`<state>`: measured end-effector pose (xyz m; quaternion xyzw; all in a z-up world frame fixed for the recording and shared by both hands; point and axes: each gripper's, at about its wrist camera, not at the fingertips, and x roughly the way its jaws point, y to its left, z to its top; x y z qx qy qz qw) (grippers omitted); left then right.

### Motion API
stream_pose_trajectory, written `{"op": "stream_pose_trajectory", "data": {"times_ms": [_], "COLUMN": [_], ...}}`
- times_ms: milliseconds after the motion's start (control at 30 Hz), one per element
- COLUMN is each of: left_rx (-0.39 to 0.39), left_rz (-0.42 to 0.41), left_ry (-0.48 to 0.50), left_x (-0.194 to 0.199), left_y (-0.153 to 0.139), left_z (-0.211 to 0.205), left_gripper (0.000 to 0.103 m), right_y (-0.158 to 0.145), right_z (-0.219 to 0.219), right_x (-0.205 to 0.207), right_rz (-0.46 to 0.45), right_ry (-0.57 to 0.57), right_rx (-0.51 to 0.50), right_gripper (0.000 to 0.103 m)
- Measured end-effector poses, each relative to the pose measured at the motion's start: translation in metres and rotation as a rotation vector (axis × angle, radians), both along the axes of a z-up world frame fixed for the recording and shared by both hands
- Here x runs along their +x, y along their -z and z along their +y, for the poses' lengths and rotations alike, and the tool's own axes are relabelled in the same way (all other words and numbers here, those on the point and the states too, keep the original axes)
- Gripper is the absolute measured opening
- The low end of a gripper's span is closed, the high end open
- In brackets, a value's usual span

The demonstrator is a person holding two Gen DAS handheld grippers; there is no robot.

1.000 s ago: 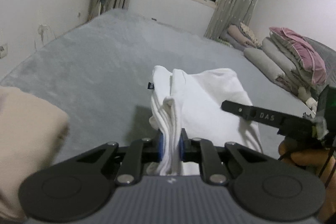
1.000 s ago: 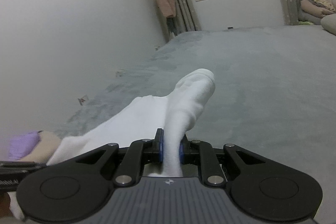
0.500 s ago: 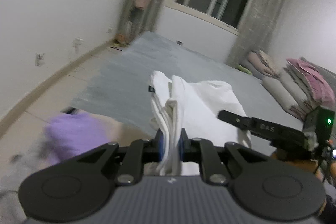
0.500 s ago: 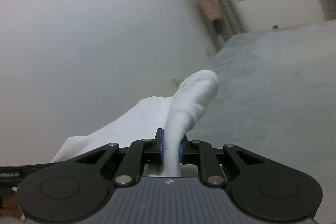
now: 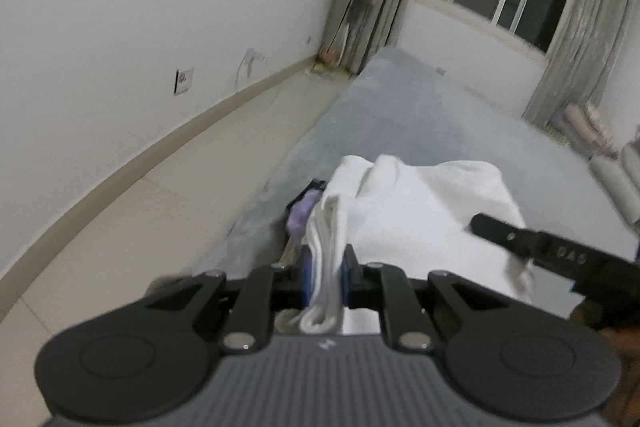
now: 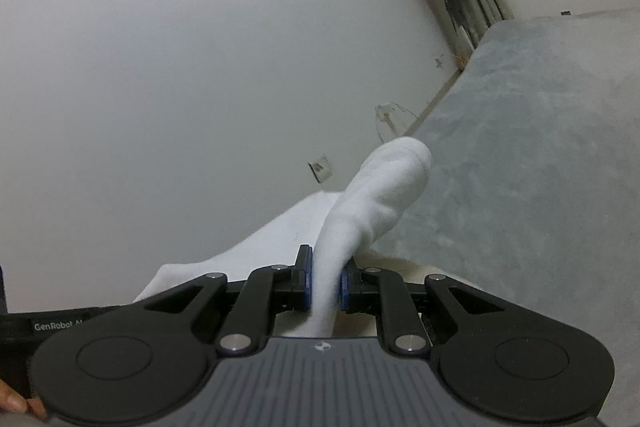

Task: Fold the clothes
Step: 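Lift the folded white shirt with both grippers and carry it toward the beige garment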

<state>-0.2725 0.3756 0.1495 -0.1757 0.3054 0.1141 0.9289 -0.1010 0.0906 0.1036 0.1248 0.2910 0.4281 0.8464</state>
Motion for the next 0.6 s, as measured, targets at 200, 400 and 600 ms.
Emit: {"op": "stream_pose_trajectory", "data": {"times_ms": [200,400,600], "left_rx": [0.012,0.035,0.037], "left_rz": [-0.015,0.012,0.017], "left_ry": [0.022,0.022,0.024], "left_x": [0.007,0.016,0.021], "left_y": [0.011,0.025,0.03], "left_z": [-0.001,-0.012,-0.011], "left_gripper": [0.013,0.016,0.021], "right_y": [0.012,0.026,0.042], "right_z": [-0.011,0.0,-0.005], "right_x": [0.016,0.015,0.003], "right_rz": [0.071,0.029,-0.004], "right_ry": [0.028,0.023,0.014], "right_rx": [0.026,-0.049,-0.075], "right_gripper": [0.013,0.014,0.013]}}
